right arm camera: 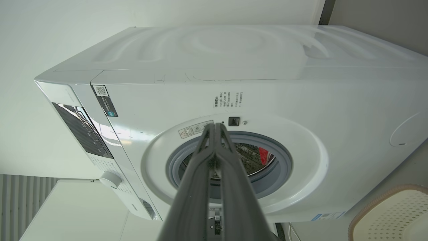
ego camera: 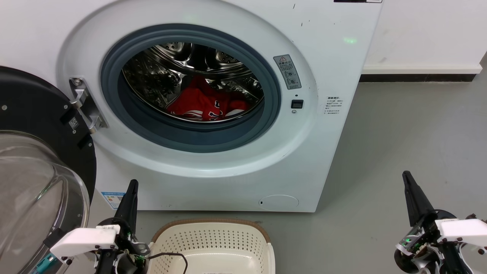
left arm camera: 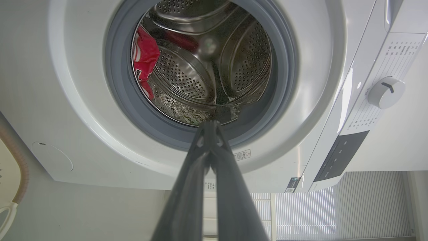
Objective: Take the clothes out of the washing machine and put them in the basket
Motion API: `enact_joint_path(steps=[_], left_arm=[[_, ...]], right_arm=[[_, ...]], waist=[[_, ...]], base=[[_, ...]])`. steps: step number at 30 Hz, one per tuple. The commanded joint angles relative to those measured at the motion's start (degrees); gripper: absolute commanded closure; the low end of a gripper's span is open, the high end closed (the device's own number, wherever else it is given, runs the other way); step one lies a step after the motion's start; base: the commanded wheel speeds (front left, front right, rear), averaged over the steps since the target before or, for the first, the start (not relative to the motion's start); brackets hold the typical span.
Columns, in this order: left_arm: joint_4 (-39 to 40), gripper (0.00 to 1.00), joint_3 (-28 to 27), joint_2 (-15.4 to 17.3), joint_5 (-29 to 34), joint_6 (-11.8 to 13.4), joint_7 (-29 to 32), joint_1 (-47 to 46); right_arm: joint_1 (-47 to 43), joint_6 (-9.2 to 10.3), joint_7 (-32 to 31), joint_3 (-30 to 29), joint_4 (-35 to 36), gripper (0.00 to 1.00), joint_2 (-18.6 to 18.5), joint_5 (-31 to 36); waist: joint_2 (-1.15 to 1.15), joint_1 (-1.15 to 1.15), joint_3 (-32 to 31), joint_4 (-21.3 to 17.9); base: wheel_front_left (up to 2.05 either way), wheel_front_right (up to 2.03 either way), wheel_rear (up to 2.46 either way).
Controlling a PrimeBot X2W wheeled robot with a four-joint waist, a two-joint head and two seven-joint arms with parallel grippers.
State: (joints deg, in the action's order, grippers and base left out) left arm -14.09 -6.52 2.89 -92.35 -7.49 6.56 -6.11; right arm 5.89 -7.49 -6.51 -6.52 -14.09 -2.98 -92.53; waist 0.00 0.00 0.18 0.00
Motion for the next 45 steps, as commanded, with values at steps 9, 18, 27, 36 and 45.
enact_joint_path(steps=[9, 18, 27, 36, 45], left_arm=[[0.1, 0.00, 2.3, 0.0, 0.5, 0.0, -1.8, 0.1], [2.0, 0.00, 3.5, 0.0, 6.7, 0.0, -4.3, 0.3], [4.8, 0.00, 4.8, 0.0, 19.5, 0.1, -7.0, 0.8], [7.0, 0.00, 6.9, 0.0, 30.6, 1.5, -9.0, 0.8], [8.0, 0.00, 8.6, 0.0, 39.6, 2.1, -10.6, 0.5]], right_arm=[[-1.4, 0.00, 1.8, 0.5, 1.1, 0.00, 0.0, 0.3], [-3.0, 0.00, 4.3, 0.4, 3.6, 0.00, 0.0, 5.8], [-4.7, 0.00, 7.0, 0.7, 8.4, 0.00, 0.0, 21.7], [-6.4, 0.00, 8.9, 1.4, 11.3, 0.00, 0.0, 34.9], [-7.5, 0.00, 10.6, 1.7, 11.6, 0.00, 0.0, 44.7]], waist=[[0.00, 0.00, 0.0, -0.2], [0.00, 0.00, -0.1, -0.3], [0.00, 0.00, -0.3, -0.5], [0.00, 0.00, -0.5, -0.6], [0.00, 0.00, -0.5, -0.6]], base=[[0.00, 0.00, 0.00], [0.00, 0.00, 0.00], [0.00, 0.00, 0.00], [0.00, 0.00, 0.00], [0.00, 0.00, 0.00]])
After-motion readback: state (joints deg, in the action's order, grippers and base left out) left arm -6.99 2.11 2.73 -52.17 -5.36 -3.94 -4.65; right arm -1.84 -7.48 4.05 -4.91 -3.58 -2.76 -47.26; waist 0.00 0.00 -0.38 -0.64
